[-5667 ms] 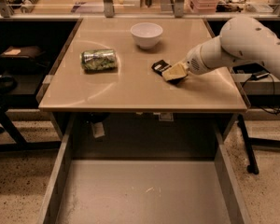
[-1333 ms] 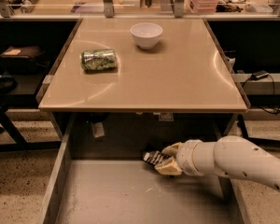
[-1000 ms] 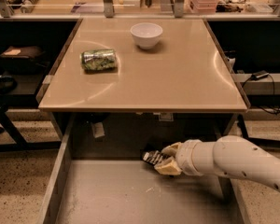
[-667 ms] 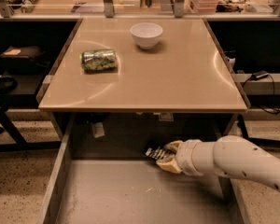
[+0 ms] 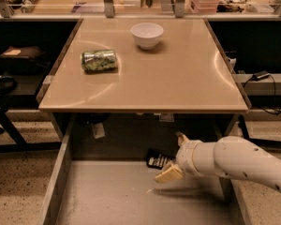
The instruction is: Place rxbar chocolate into top drawer
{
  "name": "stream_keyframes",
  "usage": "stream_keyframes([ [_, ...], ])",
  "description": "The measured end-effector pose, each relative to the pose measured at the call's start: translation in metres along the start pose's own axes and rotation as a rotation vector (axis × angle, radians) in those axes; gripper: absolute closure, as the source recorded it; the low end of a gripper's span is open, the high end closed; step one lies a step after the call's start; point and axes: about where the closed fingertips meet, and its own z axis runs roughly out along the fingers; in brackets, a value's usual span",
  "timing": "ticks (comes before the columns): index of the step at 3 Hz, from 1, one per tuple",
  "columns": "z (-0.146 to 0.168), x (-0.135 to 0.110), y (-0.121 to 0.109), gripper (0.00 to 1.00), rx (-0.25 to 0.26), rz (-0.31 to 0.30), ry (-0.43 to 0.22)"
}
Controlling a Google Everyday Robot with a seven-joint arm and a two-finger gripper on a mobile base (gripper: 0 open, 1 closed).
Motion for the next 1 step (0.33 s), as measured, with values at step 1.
stream_keyframes([
  [1, 0.0000, 0.0000, 0.0000, 0.00, 0.000, 0.000, 0.000],
])
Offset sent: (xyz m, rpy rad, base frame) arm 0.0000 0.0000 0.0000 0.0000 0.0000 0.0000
